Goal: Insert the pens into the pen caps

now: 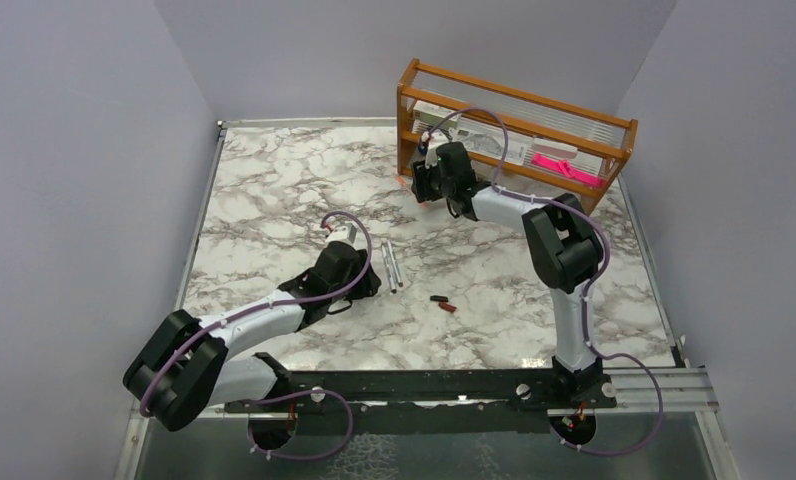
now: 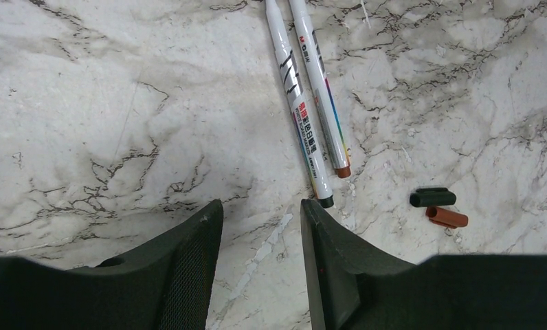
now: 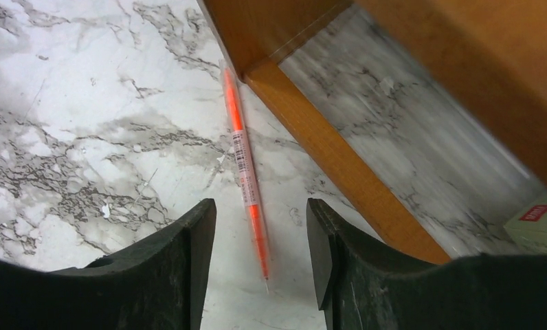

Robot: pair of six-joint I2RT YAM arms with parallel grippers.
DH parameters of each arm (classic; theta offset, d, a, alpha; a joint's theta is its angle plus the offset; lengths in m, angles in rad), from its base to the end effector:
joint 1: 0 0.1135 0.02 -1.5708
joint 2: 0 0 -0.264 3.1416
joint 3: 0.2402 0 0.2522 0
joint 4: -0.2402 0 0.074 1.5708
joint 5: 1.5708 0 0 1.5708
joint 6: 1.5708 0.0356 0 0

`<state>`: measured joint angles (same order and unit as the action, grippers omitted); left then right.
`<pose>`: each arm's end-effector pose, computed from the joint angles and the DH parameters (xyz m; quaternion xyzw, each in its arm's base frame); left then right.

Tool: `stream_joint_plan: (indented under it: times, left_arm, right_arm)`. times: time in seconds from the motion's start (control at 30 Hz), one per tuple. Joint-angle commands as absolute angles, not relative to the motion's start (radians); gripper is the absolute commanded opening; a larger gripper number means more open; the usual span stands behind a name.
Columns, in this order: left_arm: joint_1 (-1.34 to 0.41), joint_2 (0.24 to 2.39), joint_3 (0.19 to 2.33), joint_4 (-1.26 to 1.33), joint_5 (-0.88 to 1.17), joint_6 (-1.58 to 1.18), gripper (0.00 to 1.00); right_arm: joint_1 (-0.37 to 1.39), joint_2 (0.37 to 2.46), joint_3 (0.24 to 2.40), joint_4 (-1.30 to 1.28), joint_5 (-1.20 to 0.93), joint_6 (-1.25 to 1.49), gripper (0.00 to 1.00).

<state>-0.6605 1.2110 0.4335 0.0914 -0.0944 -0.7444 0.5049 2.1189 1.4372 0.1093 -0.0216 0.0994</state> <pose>0.1824 -0.1375 0.1622 -0.0580 0.9011 -0.2437 0.3539 0.4177 0.2317 0.1717 -0.1818 0.8589 0.1515 0.4542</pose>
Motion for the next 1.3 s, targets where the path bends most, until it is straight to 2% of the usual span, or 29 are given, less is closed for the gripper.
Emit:
stream_joint_plan:
  times: [0.0,0.23,0.33,0.6,0.97,1.27]
  left_arm:
    - [-0.657,1.165,0.428,0.081,-0.1,-0.728,0.48]
    - [-0.653,1.157,0.423,0.077,-0.109,-0.722,0.48]
    - [-0.653,1.166,0.423,0.085,-0.105,-0.724,0.48]
    - [-0.649,1.174,0.428,0.098,-0.102,-0.724,0.48]
    - [-0.635,1.156,0.423,0.099,-0.115,-0.729,0.48]
    - [-0.617,1.097,0.416,0.041,-0.19,-0.77,0.5]
  right_arm:
    - [0.501,2.169,1.432,0.132,-0.076,0.096,0.49]
    - [0.51,2.169,1.357,0.161,-0.069,0.078,0.44]
    - [0.522,2.172,1.332,0.161,-0.055,0.075,0.39]
    - [0.559,2.127,1.247,0.182,-0.024,0.105,0.02]
    - [0.623,1.93,1.084,0.173,0.016,0.297,0.01]
    - [0.771,2.01,1.279,0.059,0.073,0.411,0.01]
